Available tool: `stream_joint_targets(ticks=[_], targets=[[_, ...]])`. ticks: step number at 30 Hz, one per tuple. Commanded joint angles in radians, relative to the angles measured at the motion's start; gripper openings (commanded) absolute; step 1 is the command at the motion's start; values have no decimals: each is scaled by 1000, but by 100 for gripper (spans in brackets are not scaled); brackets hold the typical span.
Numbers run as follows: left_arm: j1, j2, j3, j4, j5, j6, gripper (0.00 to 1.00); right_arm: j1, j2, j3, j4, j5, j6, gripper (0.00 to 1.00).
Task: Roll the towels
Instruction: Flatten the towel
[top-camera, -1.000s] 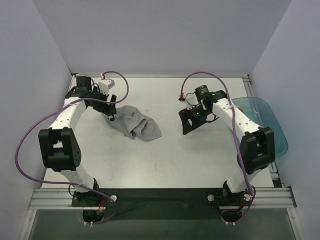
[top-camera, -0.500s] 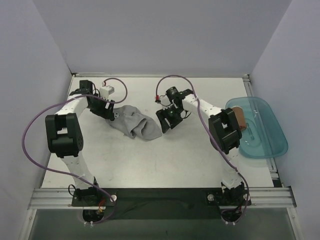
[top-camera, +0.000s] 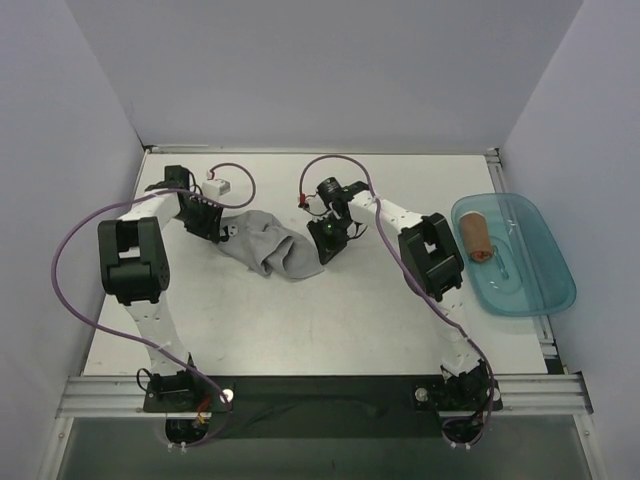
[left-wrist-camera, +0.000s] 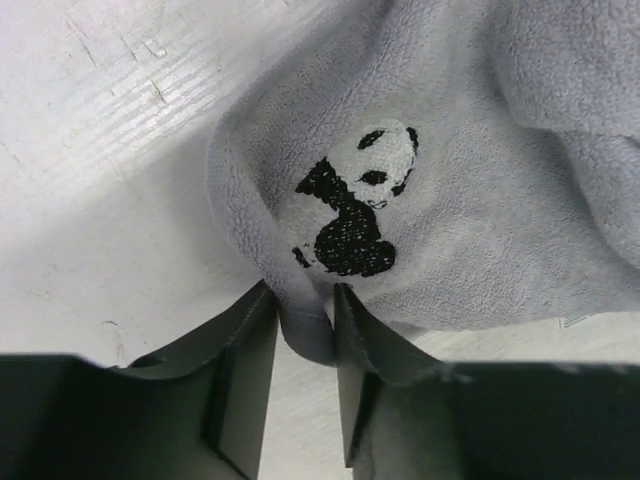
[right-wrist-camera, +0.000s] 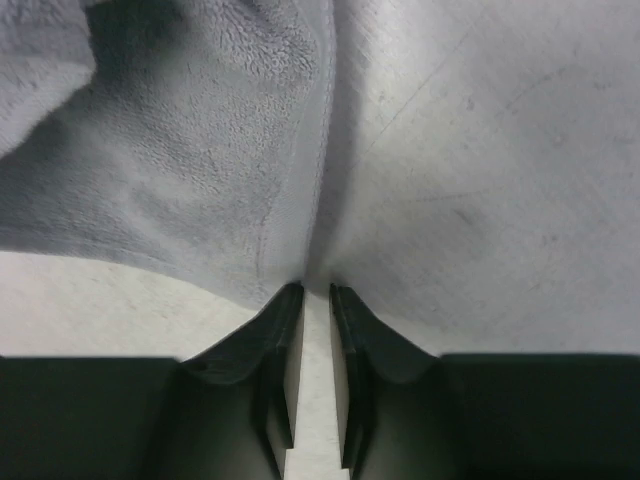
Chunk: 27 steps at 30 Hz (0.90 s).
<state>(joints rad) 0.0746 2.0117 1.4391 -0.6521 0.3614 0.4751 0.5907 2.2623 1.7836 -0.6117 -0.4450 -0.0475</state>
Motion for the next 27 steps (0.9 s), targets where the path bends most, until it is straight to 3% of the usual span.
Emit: stream_joint_targets(ticks=[1, 2, 8, 9, 15, 19, 23, 27], targets=[[14, -27, 34, 2, 1, -1, 37, 3, 26, 10, -28, 29, 23, 3], [20, -50, 27, 2, 4, 5, 30, -3, 19, -1, -28, 31, 24, 0], [60, -125, -9, -46, 19, 40, 18, -61, -139, -150, -20, 58, 5, 0], [74, -131, -14, -58, 22, 48, 12, -86, -186, -167, -20, 68, 0, 0], [85, -218, -91, -95, 25, 112, 7, -198, -329, -273, -23, 112, -45, 0], [85, -248, -105, -110, 30, 128, 7, -198, -360, -280, -23, 85, -60, 0], [85, -226, -76, -132, 30, 128, 7, -157, -310, -236, -19, 46, -19, 30], [85, -212, -63, -142, 37, 123, 7, -109, -212, -155, -5, 54, 17, 41]])
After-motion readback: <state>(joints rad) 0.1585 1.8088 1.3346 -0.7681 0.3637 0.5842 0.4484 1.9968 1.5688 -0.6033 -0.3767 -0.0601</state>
